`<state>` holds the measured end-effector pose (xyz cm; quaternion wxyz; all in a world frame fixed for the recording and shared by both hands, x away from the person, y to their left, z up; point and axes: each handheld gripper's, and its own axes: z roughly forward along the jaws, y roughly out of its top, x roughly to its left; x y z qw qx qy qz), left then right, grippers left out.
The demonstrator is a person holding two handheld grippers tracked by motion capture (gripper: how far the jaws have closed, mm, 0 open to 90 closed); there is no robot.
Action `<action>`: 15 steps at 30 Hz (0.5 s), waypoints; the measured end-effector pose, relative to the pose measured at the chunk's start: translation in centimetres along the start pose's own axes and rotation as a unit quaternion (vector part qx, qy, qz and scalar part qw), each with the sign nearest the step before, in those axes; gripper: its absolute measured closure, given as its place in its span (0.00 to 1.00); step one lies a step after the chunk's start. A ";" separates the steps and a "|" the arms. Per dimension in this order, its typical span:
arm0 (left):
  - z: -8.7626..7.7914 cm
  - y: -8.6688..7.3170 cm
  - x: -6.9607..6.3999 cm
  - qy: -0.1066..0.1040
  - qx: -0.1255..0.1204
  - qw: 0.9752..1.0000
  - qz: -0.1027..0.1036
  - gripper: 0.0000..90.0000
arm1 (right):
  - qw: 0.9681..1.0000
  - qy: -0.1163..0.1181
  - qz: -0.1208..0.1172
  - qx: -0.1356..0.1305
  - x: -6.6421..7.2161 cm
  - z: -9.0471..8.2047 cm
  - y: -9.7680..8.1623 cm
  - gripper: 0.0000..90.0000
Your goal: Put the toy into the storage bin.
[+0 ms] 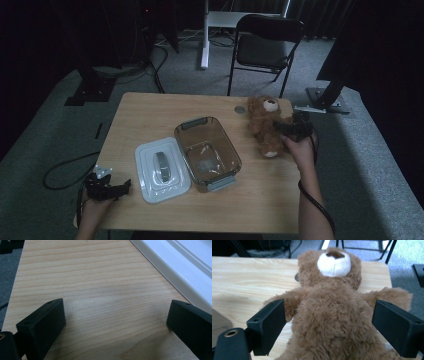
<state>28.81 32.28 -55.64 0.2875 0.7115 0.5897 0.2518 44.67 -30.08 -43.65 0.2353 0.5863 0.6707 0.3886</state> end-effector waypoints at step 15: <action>0.0 0.0 0.0 -0.001 0.000 1.000 0.001 0.03 | 0.996 -0.011 0.016 0.091 -1.4 6.2 -2.2 0.11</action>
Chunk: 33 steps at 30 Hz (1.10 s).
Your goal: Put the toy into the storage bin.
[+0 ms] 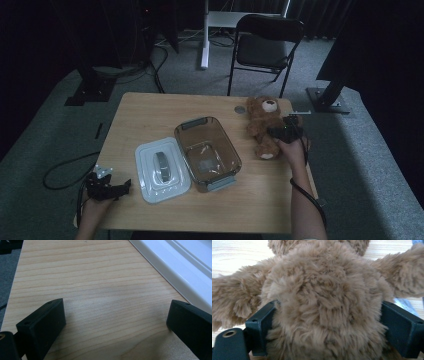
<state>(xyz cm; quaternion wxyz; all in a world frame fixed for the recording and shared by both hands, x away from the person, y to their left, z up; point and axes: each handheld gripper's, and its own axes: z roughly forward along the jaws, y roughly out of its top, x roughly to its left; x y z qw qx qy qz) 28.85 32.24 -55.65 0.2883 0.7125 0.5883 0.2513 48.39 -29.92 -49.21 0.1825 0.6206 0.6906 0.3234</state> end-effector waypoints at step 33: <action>-0.2 -0.3 -0.3 -0.014 0.000 1.000 0.016 0.03 | 0.999 -0.032 -0.034 0.003 2.0 0.7 -1.3 0.38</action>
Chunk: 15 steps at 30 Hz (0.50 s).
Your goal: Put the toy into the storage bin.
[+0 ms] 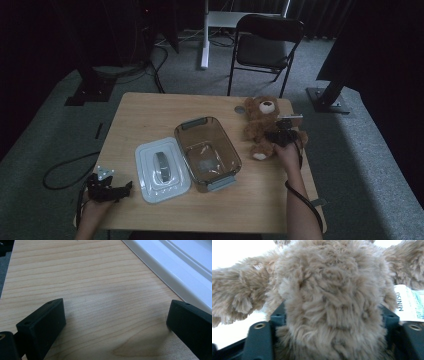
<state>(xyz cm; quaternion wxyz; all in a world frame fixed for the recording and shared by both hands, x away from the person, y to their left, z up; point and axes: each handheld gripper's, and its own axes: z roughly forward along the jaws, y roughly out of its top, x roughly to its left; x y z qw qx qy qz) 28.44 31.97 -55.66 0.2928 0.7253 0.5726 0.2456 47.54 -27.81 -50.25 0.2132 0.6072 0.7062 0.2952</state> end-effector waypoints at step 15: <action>-0.1 -0.1 0.0 0.000 0.000 1.000 0.000 0.03 | 0.997 0.011 0.024 -0.074 0.6 -4.5 -0.5 0.71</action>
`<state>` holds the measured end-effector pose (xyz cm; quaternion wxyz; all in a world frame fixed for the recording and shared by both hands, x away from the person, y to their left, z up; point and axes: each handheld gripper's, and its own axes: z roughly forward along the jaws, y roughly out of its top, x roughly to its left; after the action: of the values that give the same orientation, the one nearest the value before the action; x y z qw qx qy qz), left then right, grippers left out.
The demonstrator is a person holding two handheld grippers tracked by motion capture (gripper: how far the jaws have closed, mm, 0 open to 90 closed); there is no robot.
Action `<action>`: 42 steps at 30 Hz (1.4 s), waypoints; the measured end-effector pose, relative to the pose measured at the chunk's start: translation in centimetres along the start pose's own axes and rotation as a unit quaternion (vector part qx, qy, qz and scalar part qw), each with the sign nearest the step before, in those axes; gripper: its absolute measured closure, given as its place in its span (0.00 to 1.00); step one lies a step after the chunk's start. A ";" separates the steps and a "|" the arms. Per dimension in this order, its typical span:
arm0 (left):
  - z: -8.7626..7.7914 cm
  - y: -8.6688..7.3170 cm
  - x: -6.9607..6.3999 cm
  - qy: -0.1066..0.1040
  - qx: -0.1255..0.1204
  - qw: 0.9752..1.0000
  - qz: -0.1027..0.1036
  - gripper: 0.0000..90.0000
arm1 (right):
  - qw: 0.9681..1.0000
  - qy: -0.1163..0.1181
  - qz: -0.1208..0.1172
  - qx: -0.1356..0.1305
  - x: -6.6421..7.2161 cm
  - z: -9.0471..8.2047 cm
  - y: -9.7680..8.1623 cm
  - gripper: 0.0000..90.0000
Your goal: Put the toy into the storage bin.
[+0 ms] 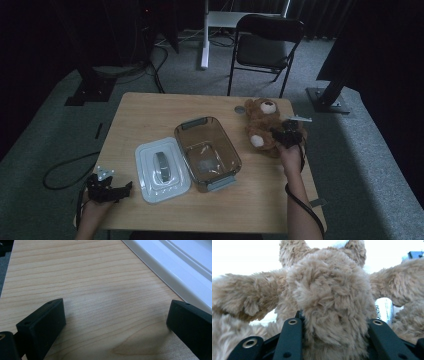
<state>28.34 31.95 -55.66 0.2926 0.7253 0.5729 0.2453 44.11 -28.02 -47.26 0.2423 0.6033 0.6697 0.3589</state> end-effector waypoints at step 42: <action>0.4 0.5 -0.1 0.008 -0.001 1.000 -0.008 0.03 | 0.974 0.162 -0.089 -0.135 16.8 -12.3 0.5 0.70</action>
<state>28.92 31.68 -55.64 0.2909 0.7184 0.5809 0.2488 32.51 -13.88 -37.30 0.2406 0.4374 0.6963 0.5158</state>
